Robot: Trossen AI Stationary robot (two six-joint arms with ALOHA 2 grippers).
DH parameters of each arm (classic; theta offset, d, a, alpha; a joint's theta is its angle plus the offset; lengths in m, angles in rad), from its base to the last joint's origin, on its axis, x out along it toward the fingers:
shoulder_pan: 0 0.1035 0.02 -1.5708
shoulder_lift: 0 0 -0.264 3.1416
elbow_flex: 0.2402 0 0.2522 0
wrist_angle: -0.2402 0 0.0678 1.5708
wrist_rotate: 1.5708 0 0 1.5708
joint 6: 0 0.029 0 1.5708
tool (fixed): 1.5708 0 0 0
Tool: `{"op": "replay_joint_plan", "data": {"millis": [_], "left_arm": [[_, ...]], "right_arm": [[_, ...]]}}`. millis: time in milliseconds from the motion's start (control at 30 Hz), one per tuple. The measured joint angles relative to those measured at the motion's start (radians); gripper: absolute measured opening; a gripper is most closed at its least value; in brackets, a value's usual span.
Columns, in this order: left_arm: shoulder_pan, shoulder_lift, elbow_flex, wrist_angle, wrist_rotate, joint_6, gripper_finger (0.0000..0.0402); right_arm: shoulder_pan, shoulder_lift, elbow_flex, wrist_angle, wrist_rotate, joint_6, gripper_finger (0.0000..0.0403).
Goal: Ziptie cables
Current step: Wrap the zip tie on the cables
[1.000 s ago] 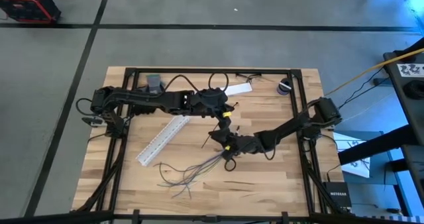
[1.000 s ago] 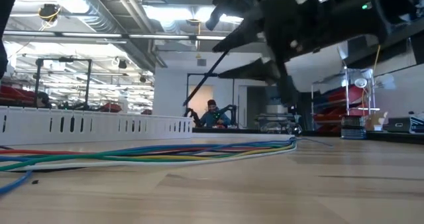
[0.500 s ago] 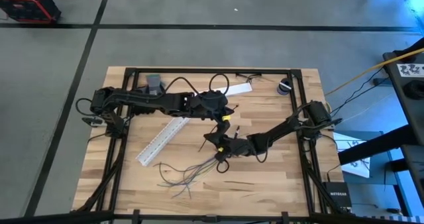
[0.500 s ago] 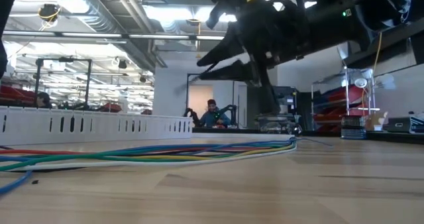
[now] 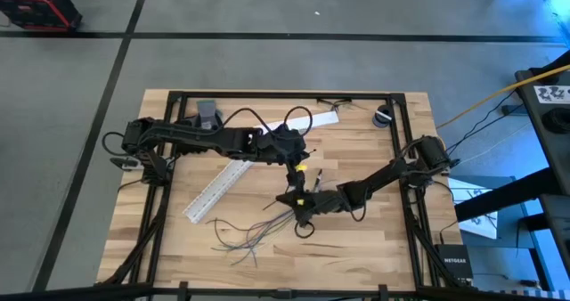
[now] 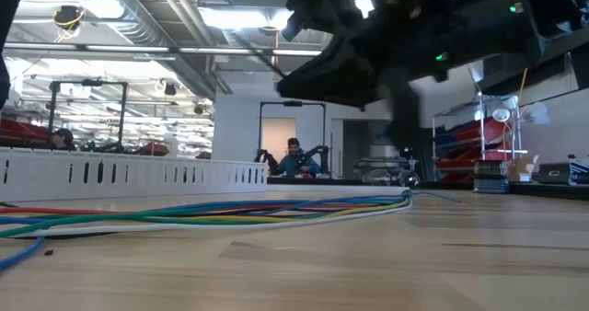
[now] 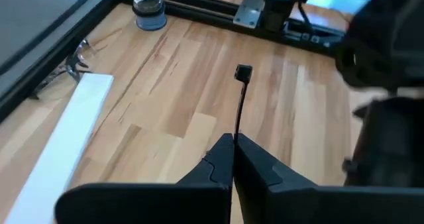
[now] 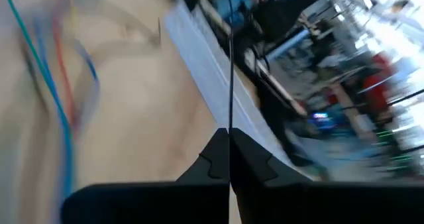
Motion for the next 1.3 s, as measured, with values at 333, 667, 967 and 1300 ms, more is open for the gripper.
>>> {"op": "replay_joint_plan", "data": {"millis": [333,667,967,1300], "left_arm": [[-0.059,-0.002,-0.042,0.02,-0.096,0.135,0.0],[-0.114,-0.001,-0.154,0.202,-0.11,0.302,0.0],[-0.146,-0.002,-0.191,0.255,-0.209,0.465,0.0],[-0.197,-0.04,-0.192,0.298,-0.407,0.507,0.0]], "right_arm": [[-0.001,-0.107,-0.255,0.37,-0.312,0.571,0.0001],[-0.001,-0.111,-0.379,0.619,-0.47,0.871,0.0],[-0.002,-0.111,-0.388,0.775,-0.581,0.974,0.0],[-0.02,-0.111,-0.36,0.772,-0.411,1.188,0.0]]}}
